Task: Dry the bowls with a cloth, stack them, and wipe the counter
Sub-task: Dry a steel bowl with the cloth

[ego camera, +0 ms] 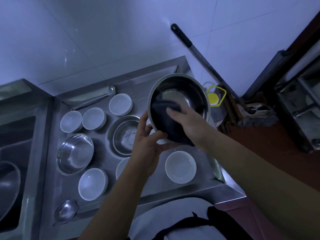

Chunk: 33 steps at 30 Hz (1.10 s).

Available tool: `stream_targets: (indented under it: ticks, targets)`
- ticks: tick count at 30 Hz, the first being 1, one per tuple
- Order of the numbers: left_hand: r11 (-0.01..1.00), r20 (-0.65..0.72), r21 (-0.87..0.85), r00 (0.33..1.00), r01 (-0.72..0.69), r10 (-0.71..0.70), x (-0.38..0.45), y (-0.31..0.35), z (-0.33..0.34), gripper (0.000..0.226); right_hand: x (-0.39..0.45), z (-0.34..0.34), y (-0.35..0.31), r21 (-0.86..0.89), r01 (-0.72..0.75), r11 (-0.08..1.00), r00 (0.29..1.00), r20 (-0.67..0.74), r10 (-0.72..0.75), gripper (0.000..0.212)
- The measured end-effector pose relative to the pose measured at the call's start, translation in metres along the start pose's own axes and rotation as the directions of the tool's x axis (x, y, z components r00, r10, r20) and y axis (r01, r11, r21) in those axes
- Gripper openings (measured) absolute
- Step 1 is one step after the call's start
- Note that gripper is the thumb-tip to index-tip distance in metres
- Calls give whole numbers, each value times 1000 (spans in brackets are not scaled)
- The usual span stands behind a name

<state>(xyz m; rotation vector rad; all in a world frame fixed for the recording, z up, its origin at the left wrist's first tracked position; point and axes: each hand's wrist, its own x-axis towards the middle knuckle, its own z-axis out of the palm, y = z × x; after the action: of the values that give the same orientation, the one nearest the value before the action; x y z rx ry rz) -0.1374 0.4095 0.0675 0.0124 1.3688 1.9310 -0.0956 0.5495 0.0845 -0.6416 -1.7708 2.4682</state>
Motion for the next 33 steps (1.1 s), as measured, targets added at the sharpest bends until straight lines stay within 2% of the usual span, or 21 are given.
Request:
stream_targets:
  ticks: [3,4,5,6,7,8,9,11,13,15,19,21,24,27,29,30,32,33]
  targets:
    - [1000,2,15,1000,21,-21,-5,6,-19,79,-10,-9,5,-215,-59,975,980,176,98,22]
    - [999,-10,36,999,32,-32,-7,6,-24,80,-12,-13,9,-355,-57,933,969,205,137,21]
    - [997,-33,63,999,45,-43,-9,4,-28,80,-12,-20,16,-554,-15,832,959,228,170,22]
    - [994,-57,89,997,61,-57,-11,1,-30,82,-11,-28,23,-749,51,660,943,254,215,27]
    - [992,-77,102,994,79,-72,-14,-3,-32,82,-11,-35,29,-890,123,439,931,257,260,31]
    - [991,-93,99,992,94,-85,-17,-6,-32,83,-12,-42,34,-957,201,210,926,255,278,32]
    - [991,-106,83,990,104,-96,-18,-9,-33,83,-14,-47,38,-962,273,18,934,269,237,33]
    - [993,-117,48,988,109,-103,-19,-10,-34,82,-15,-57,45,-905,354,-235,934,357,32,44]
    - [994,-98,42,990,104,-99,-18,-6,-36,80,-7,-66,48,-859,373,-351,891,437,-121,47]
    - [993,-61,45,993,107,-105,-20,-1,-38,77,5,-70,48,-833,367,-414,871,464,-162,46]
    - [991,-9,22,991,132,-132,-29,7,-48,71,19,-47,42,-815,356,-458,824,505,-258,43]
    - [989,12,5,989,150,-150,-32,12,-56,69,21,-30,44,-831,331,-447,804,496,-327,39]
    - [983,50,-7,982,182,-181,-36,20,-72,69,20,0,49,-872,348,-345,775,475,-418,35]
    - [984,72,-2,981,178,-178,-44,26,-86,69,15,25,54,-898,370,-239,811,438,-388,41]
    - [989,57,1,988,146,-146,-50,27,-94,69,7,41,53,-918,393,-52,886,394,-247,44]
    - [991,35,-3,991,130,-130,-52,26,-97,69,2,45,51,-918,384,99,920,370,-131,39]
    - [995,-9,-4,995,100,-100,-55,26,-109,74,-8,56,46,-890,300,343,931,351,97,23]
    - [996,-10,9,996,88,-88,-56,27,-118,76,-12,62,45,-877,258,405,932,337,134,20]
